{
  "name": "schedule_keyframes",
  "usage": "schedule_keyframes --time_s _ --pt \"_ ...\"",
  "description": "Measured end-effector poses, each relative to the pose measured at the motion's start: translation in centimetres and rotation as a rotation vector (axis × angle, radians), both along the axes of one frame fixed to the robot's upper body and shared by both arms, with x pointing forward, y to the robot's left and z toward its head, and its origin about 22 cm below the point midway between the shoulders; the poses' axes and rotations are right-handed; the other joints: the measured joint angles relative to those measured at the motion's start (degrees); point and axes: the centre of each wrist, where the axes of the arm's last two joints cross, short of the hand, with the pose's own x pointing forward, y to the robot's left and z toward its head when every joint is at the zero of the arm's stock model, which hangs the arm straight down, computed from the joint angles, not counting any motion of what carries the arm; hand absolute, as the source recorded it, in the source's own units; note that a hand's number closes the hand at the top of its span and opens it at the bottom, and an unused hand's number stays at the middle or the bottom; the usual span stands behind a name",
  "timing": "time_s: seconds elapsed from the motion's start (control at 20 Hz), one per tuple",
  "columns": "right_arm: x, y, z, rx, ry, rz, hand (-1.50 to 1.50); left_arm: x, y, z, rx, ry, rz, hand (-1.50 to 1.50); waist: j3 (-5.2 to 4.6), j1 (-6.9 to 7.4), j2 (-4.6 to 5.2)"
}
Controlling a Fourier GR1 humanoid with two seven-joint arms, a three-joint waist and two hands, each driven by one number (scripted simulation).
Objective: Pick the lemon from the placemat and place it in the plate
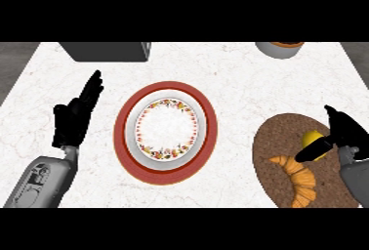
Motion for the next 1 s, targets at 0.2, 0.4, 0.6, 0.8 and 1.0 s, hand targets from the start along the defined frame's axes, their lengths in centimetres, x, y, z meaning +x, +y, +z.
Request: schedule_keyframes --time_s 0.2,0.4,0.6,0.8,1.0 --pt "0.2 -0.5 -1.1 0.003 0.03 -0.024 -1.5 -0.4 -0.1 0.1 -0.002 0.003 -0.001 0.0 0.01 0.04 -0.03" --pt "0.2 -1.5 -1.9 0.009 0.053 -0.045 -1.5 -0.7 0.3 0.2 0.001 0.005 0.001 0.0 -0.07 0.04 -0.1" --pt "0.1 -1.7 -2.7 0.007 0.056 -0.039 1.5 -0.3 0.9 0.1 -0.004 0.009 0.004 0.0 -0.26 -0.04 -0.23" --pt "0.1 -2.2 -3.1 -0.03 0.014 -0.026 1.5 -0.8 0.7 0.3 0.0 0.006 0.005 0.0 -0.44 0.02 -0.39" --pt "-0.2 -2.4 -3.3 -0.066 -0.007 -0.022 1.5 -0.3 0.7 0.4 0.0 0.005 0.006 0.0 -0.26 -0.06 -0.26"
